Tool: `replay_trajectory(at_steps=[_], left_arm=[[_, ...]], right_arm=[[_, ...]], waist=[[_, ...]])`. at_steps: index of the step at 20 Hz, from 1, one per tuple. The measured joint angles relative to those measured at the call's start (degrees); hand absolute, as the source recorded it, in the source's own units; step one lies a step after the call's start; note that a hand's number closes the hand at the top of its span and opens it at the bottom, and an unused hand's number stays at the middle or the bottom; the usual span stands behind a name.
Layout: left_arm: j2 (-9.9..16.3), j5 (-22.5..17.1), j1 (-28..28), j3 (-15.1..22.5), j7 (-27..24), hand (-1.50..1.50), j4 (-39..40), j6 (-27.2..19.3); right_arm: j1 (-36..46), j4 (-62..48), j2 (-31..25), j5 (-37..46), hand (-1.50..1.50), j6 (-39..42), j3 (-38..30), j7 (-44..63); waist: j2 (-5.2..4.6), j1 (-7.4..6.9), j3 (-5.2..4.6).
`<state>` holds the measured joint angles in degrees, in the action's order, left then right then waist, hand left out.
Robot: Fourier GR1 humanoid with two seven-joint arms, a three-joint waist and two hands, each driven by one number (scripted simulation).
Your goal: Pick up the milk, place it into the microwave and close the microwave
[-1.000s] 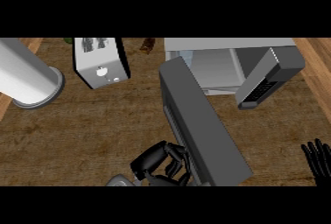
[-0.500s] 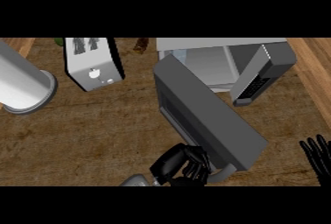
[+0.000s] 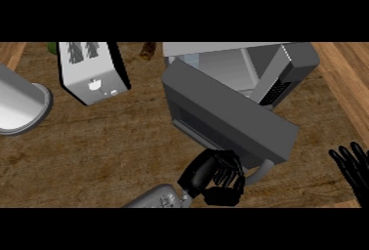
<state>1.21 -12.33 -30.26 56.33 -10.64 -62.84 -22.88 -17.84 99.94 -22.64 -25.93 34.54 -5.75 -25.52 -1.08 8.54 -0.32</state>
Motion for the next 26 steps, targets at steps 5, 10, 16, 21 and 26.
replay_trajectory(at_steps=[5,10,16,21,26], left_arm=[[-0.5,-5.0,-4.6,-0.3,-0.8,1.5,1.0,-5.8],[-0.9,-9.2,-9.9,-1.5,-1.7,1.5,3.6,-9.9],[-1.2,-14.2,-15.9,-3.8,-3.0,1.5,8.2,-12.5],[-1.2,-18.6,-19.6,-5.2,-3.9,1.5,11.7,-13.0],[-1.2,-22.9,-22.7,-7.4,-5.9,1.5,15.3,-12.1]], right_arm=[[0.1,3.1,-0.8,-2.3,-1.5,0.8,1.0,2.3],[0.1,5.8,-1.3,-4.1,-1.5,0.1,1.5,4.7],[0.3,7.9,-2.2,-6.5,-1.5,-0.7,1.6,7.4],[0.7,9.7,-3.3,-8.2,-1.5,-1.4,1.5,9.6],[1.0,10.7,-3.8,-9.7,-1.5,-2.2,1.1,11.1]], waist=[[-0.41,1.54,-0.04],[-0.84,2.83,-0.03],[-1.45,4.12,0.03],[-1.95,5.06,0.04],[-2.4,5.64,0.07]])
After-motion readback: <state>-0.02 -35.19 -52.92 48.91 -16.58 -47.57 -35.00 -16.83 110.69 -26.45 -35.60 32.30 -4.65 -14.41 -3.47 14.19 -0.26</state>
